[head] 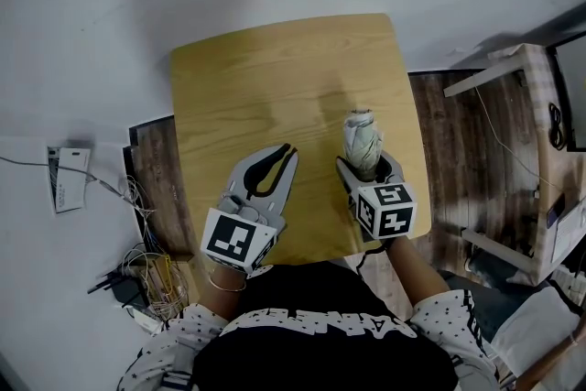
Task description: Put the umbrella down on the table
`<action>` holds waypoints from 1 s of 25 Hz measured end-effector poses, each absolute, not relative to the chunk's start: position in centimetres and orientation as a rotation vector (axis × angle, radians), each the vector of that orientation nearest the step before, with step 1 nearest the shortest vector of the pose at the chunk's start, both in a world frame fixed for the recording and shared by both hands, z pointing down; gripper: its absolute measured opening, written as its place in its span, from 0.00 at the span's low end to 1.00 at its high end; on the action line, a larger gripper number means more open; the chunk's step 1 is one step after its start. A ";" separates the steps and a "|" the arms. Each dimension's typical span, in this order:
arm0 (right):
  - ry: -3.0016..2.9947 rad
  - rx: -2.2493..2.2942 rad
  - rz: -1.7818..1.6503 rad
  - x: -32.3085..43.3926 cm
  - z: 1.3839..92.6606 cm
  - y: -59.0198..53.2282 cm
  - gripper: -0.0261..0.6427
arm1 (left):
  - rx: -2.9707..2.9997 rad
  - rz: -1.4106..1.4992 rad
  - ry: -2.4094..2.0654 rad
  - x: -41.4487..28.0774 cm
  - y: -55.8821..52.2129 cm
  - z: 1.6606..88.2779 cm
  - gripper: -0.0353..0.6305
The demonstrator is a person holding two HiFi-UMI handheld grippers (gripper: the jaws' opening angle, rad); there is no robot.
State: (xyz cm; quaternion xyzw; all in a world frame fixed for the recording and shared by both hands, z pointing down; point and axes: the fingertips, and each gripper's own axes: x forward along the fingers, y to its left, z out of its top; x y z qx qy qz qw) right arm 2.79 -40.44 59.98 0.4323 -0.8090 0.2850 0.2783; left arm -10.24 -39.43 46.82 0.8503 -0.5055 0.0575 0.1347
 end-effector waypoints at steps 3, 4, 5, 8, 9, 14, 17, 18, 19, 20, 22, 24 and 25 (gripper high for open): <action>-2.164 1.160 0.767 2.8 60.3 -40.6 0.51 | 2.459 0.162 -1.468 -10.3 -39.5 46.9 0.11; -2.161 1.160 0.768 2.8 60.4 -40.6 0.51 | 2.456 0.165 -1.468 -10.4 -39.5 47.0 0.11; -2.158 1.159 0.769 2.8 60.5 -40.6 0.51 | 2.455 0.168 -1.468 -10.4 -39.5 47.1 0.10; -2.146 1.153 0.777 2.8 60.9 -40.7 0.51 | 2.448 0.169 -1.467 -10.4 -39.6 47.1 0.10; -2.140 1.152 0.782 2.9 61.0 -40.7 0.51 | 2.445 0.167 -1.469 -10.5 -39.6 47.1 0.09; -2.119 1.149 0.795 3.0 61.6 -40.8 0.51 | 2.425 0.152 -1.495 -11.0 -39.8 46.8 0.07; -2.111 1.148 0.795 3.0 61.9 -40.8 0.51 | 2.420 0.151 -1.505 -11.3 -39.8 46.9 0.06; -2.108 1.146 0.796 3.0 62.0 -40.9 0.51 | 2.416 0.151 -1.508 -11.4 -39.7 47.0 0.06; -2.106 1.143 0.796 3.0 62.1 -40.9 0.51 | 2.410 0.150 -1.512 -11.5 -39.8 47.0 0.06; -2.103 1.141 0.798 2.9 62.3 -40.9 0.51 | 2.401 0.147 -1.516 -11.6 -39.8 47.1 0.06; -2.093 1.137 0.806 2.9 62.5 -41.0 0.51 | 2.384 0.137 -1.525 -11.9 -39.9 47.1 0.06; -2.080 1.136 0.813 3.0 62.9 -41.0 0.51 | 2.374 0.132 -1.530 -12.1 -40.0 47.1 0.06; -2.074 1.135 0.817 3.1 63.0 -41.0 0.51 | 2.372 0.132 -1.531 -12.1 -40.0 47.1 0.06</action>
